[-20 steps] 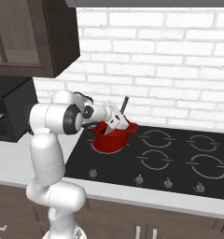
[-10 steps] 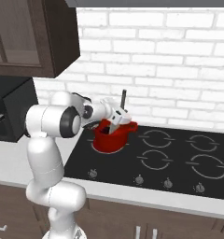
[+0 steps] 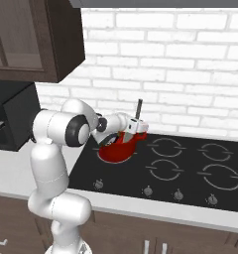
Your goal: Put the lemon and eggplant in the pot. Retrieve the spatula and lightly stir the vegetables in the pot.
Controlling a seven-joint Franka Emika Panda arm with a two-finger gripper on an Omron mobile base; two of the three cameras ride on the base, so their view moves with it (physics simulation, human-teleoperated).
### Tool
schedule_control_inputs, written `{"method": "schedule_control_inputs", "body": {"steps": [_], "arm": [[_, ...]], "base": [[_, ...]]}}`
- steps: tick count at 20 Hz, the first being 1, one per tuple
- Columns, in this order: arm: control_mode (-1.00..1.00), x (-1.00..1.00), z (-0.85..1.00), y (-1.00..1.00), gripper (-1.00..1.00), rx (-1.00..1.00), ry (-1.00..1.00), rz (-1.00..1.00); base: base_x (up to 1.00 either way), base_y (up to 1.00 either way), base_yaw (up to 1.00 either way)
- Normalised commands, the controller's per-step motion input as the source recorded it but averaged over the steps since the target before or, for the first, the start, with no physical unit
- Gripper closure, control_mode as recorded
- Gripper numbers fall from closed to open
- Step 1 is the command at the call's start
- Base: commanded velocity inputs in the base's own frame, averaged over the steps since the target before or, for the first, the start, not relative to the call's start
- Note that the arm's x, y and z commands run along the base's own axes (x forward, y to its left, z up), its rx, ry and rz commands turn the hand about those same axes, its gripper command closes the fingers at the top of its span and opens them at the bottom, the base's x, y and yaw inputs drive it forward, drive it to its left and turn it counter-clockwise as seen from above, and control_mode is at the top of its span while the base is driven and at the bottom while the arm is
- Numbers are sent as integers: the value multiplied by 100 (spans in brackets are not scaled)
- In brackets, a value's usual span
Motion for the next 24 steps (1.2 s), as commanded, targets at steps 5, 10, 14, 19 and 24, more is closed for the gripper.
{"method": "schedule_control_inputs", "body": {"steps": [5,10,14,19,24], "arm": [[-100,0,-93,36,100,-22,0,0],[-100,0,-74,76,100,-9,0,0],[-100,0,68,17,100,3,-14,0],[-100,0,71,0,100,0,-8,-2],[-100,0,-16,0,100,-12,6,-8]], "base": [[0,0,0],[0,0,0],[0,0,0],[0,0,0],[0,0,0]]}}
